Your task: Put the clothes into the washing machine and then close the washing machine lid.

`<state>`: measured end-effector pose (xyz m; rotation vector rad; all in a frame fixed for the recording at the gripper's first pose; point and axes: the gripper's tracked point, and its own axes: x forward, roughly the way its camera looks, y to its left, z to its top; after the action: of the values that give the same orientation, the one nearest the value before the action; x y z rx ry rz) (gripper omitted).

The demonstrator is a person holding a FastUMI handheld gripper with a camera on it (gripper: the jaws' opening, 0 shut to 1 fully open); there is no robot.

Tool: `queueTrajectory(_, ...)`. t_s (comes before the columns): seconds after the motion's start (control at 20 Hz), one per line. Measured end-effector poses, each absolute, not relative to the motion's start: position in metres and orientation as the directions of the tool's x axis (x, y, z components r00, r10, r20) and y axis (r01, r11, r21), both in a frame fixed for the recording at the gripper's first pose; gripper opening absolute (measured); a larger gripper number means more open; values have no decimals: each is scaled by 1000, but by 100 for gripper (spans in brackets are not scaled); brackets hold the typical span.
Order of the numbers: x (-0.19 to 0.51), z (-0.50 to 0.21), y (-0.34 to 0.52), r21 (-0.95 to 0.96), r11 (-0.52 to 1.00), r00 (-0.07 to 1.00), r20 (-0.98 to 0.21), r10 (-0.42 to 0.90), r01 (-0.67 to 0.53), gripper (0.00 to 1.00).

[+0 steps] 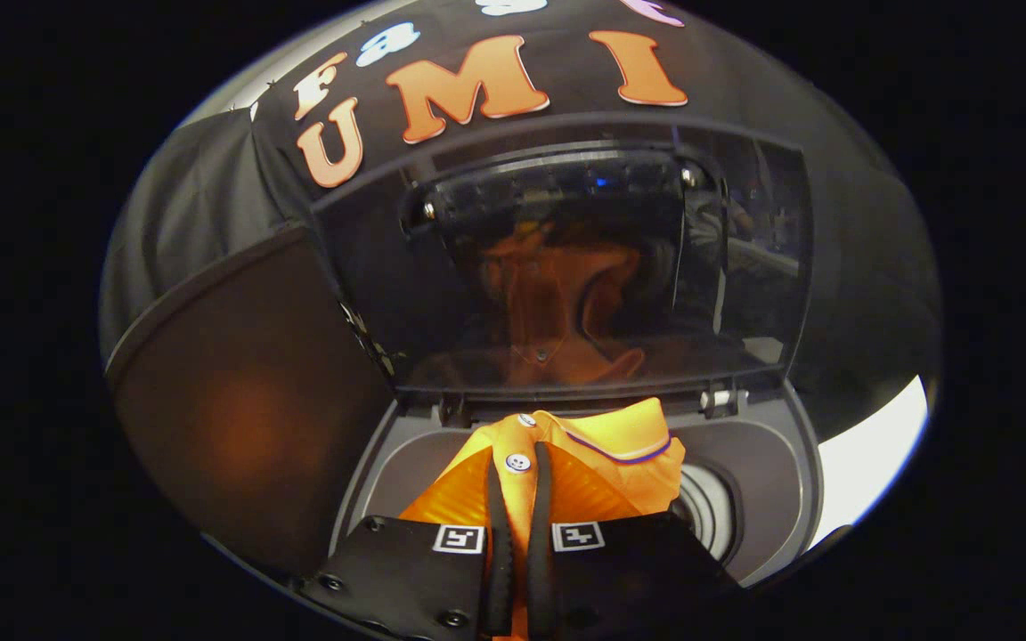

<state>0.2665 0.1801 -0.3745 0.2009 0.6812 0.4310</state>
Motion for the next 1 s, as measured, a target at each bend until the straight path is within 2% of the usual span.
queueTrajectory(0.25,261,-448,167,291,930,600,-711,367,-224,14)
queueTrajectory(0.4,263,-463,163,266,949,565,-762,316,-171,14)
queueTrajectory(0.6,265,-475,151,219,966,551,-794,259,-139,16)
queueTrajectory(0.75,261,-475,153,238,959,532,-798,284,-155,20)
queueTrajectory(0.85,261,-475,152,225,961,541,-795,276,-160,28)
queueTrajectory(1.0,262,-469,152,205,963,557,-786,269,-176,64)
